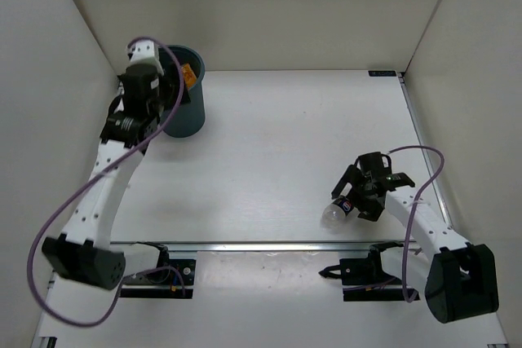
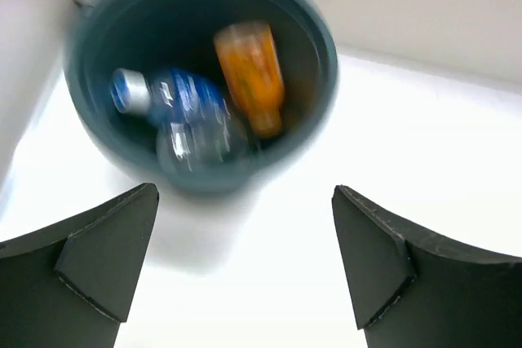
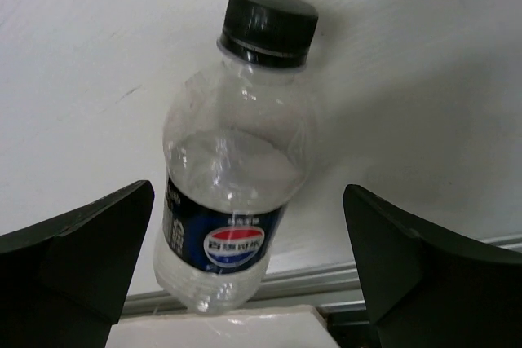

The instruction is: Put the plastic bottles in the bin

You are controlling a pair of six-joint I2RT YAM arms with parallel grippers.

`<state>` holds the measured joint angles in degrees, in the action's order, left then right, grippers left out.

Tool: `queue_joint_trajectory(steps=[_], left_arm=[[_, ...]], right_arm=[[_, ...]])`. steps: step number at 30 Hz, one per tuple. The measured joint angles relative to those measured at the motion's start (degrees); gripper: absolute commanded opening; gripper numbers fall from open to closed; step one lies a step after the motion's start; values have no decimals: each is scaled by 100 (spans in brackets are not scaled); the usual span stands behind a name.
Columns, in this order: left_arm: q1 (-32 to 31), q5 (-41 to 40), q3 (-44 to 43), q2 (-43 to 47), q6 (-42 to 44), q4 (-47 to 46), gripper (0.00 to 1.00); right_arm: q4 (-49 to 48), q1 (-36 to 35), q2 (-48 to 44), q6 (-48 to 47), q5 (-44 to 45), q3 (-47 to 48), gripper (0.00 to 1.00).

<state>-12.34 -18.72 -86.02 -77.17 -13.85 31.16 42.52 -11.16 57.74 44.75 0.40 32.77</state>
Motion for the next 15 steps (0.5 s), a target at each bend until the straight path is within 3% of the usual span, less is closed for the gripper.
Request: queue_joint_trajectory(steps=[2,4,5,6,15], left_arm=[[-57,251,715,695,-136,105,98],[-61,317,1204,1150,-214,341,99],[-63,308,1364,1276,-238,568,99],[-61,278,1458,1335,-264,758,99],[129,-87,2347,1891,-527,2039,99]], right_arm=[[-195,-35,214,7,46,-2,94],[-413,-142,466,-11,79,7,80],[-481,-223,629,-22,81,39,57],[-525,-323,809,-70,116,101,43],[-695,-1209,2153,-645,195,2039,33]])
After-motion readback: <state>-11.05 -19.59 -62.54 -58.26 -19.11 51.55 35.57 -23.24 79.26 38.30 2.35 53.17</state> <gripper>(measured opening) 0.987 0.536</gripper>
